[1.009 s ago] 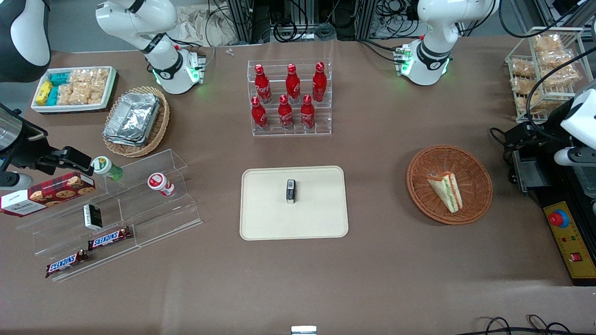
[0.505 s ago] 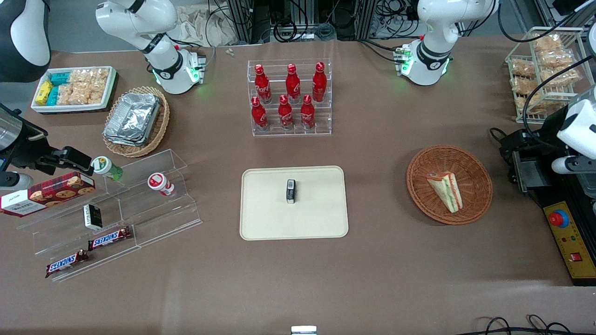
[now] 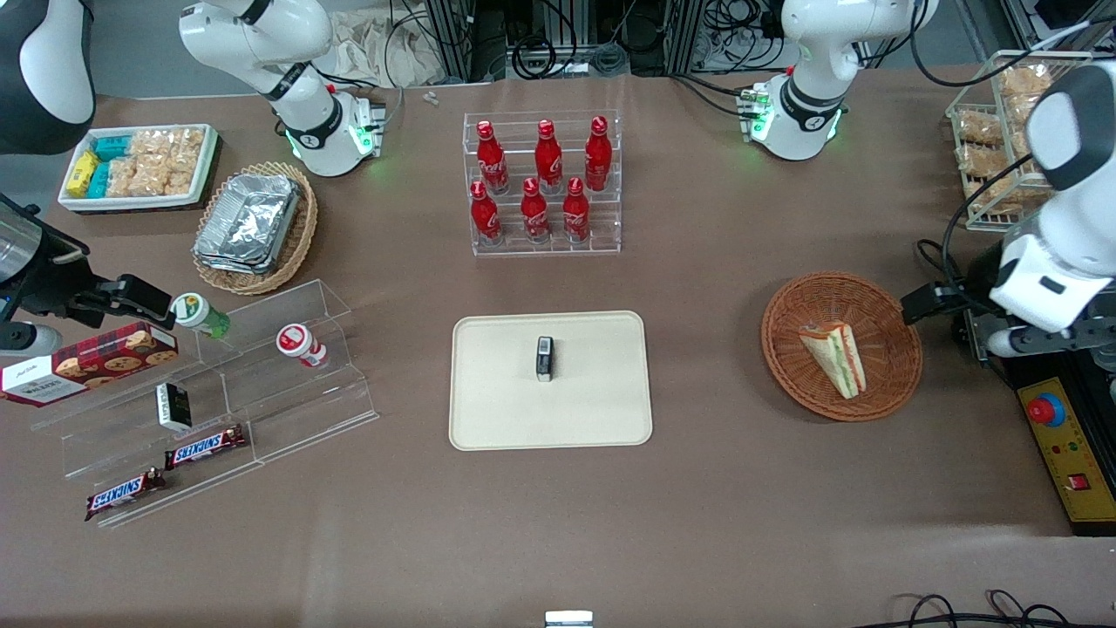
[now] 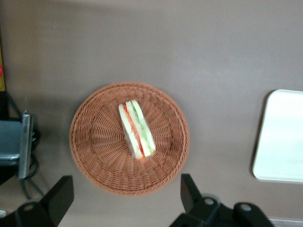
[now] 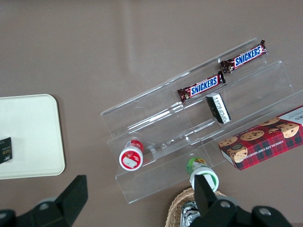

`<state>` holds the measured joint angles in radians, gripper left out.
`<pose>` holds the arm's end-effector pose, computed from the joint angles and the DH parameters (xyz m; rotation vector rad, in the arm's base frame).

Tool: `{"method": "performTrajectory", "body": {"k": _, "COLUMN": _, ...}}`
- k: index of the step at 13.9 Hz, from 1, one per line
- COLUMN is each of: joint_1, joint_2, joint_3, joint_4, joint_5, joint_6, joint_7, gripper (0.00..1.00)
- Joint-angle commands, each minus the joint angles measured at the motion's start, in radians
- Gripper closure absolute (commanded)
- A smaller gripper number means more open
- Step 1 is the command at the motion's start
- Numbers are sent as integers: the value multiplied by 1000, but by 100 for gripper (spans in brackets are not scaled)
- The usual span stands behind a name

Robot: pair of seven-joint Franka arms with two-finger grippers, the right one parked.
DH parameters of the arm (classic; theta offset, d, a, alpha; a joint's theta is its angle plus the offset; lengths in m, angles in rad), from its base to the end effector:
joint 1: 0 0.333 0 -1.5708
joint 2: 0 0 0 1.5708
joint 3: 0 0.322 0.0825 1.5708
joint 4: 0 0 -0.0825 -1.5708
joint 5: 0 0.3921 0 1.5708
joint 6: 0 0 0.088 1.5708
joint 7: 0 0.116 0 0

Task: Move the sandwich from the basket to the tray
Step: 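Move the left gripper over the sandwich in the wicker basket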

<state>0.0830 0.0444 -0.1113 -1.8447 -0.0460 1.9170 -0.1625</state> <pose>0.5858 -0.0194 0.4934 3.0819 0.2306 0.0362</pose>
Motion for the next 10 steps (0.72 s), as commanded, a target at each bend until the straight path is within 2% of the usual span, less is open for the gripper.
{"method": "performTrajectory", "body": {"k": 1, "joint_1": -8, "joint_2": -89, "joint_3": 4, "joint_4": -189, "joint_5": -22, "joint_6": 114, "joint_7": -107, "gripper": 0}}
{"method": "performTrajectory", "body": {"k": 5, "joint_1": -8, "joint_2": -64, "joint_3": -15, "joint_4": -349, "joint_5": -25, "joint_6": 357, "joint_7": -159, "gripper": 0}}
{"method": "performTrajectory", "body": {"k": 10, "joint_1": -3, "joint_2": 17, "joint_3": -13, "joint_4": -360, "joint_5": -15, "joint_6": 413, "joint_7": -337, "gripper": 0}}
